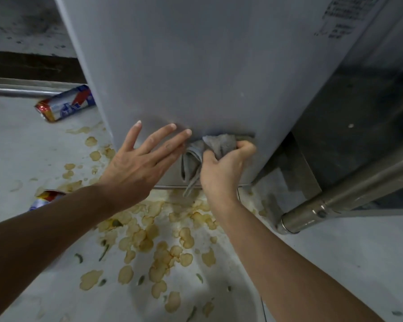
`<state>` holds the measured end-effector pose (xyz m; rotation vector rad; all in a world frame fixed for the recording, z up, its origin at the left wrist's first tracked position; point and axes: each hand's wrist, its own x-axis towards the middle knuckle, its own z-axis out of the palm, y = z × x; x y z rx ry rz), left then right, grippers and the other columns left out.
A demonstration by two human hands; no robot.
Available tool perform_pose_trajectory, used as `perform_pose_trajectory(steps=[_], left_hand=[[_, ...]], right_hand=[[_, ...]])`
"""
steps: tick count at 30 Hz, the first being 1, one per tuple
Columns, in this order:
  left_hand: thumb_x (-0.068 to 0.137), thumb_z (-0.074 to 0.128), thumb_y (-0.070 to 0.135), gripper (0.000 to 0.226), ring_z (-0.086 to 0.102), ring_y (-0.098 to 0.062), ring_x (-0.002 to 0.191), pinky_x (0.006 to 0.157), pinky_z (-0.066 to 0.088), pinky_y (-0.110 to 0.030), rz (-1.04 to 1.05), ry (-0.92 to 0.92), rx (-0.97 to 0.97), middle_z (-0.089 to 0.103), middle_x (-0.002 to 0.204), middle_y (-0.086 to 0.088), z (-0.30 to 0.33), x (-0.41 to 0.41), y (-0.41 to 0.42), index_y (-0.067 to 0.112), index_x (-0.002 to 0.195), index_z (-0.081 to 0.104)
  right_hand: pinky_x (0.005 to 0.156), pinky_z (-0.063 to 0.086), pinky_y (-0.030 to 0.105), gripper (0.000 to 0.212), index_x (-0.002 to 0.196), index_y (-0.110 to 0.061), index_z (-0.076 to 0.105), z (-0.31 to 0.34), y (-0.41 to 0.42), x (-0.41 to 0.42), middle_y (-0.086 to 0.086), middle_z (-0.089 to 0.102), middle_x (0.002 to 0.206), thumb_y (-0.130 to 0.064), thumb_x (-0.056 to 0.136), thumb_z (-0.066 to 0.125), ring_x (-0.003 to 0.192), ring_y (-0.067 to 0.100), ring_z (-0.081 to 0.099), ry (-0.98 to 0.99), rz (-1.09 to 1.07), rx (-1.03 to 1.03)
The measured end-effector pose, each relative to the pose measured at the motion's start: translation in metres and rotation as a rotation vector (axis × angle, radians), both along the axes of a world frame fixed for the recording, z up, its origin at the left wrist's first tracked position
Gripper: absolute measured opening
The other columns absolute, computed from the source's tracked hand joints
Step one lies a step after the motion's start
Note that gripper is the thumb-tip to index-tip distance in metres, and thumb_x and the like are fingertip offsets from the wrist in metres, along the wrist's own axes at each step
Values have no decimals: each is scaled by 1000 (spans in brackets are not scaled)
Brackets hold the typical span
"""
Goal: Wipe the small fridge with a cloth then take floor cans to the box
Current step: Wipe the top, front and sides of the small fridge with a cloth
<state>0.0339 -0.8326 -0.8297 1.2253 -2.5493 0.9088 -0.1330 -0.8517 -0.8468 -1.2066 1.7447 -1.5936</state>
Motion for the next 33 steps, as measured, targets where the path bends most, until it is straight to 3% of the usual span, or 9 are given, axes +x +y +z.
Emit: perform_pose_trajectory(steps=[4, 8, 10, 14, 18, 23, 26, 28, 33], left_hand=[[77, 38, -2, 65, 20, -30, 139, 106, 14, -59, -2, 13, -11, 14, 157, -5, -1, 8, 0, 7, 141, 33], [66, 54, 0, 73, 22, -33, 137, 107, 12, -60, 40, -48, 44, 16, 156, -7, -5, 22, 9, 6, 138, 40], [65, 60, 2, 75, 23, -33, 137, 107, 13, -60, 58, -94, 80, 17, 156, -7, -8, 27, 14, 7, 138, 42], [63, 63, 1, 77, 25, -32, 136, 107, 16, -60, 99, -108, 92, 21, 155, -7, -8, 32, 18, 8, 138, 42], [79, 38, 6, 60, 26, -34, 135, 103, 18, -60, 117, -31, 92, 22, 155, -8, -9, 46, 18, 7, 138, 38], [74, 48, 7, 68, 23, -33, 137, 104, 18, -59, 148, -85, 146, 16, 156, -7, -19, 70, 22, 8, 141, 36], [74, 41, 9, 66, 21, -31, 138, 105, 16, -57, 146, -99, 157, 16, 156, -8, -17, 70, 21, 8, 140, 38], [71, 46, 8, 68, 24, -30, 138, 105, 18, -57, 159, -80, 168, 20, 155, -9, -14, 69, 25, 8, 139, 40], [66, 64, 3, 75, 34, -28, 135, 105, 28, -57, 189, 123, 196, 35, 149, -9, -3, 71, 29, 10, 137, 41]], right_hand=[[75, 32, -7, 47, 103, -2, 33, -28, 8, 12, 16, 32, 113, 13, 70, 62, 82, 1, 36, 77, -46, -62], [91, 38, 15, 56, 126, -1, 23, -63, 7, 4, 14, 35, 123, 5, 83, 59, 107, 24, 49, -123, -18, 476], [91, 39, 18, 56, 125, -3, 21, -64, 5, -1, 14, 35, 126, 7, 83, 58, 109, 22, 48, -211, 14, 566], [86, 41, 10, 45, 108, -7, 27, -37, 6, 5, 13, 38, 118, 8, 80, 58, 105, 19, 48, -170, 72, 316], [84, 43, 18, 44, 99, -16, 23, -18, 4, 30, 5, 29, 110, 4, 77, 56, 93, 15, 45, -138, 75, 147], [72, 30, -5, 45, 103, -9, 21, -61, 12, 54, 7, 23, 110, 9, 81, 56, 95, 14, 41, -54, 115, 390], [86, 36, 14, 46, 108, -8, 21, -65, 5, 63, 17, 33, 119, 2, 84, 59, 105, 24, 46, -135, 80, 610], [87, 42, 25, 54, 111, -10, 21, -58, -1, 65, 22, 39, 130, 3, 81, 64, 102, 24, 49, -376, -21, 679], [96, 49, 37, 49, 114, -6, 27, -20, -4, 79, 18, 48, 124, 0, 81, 63, 106, 24, 57, -530, 100, 425]])
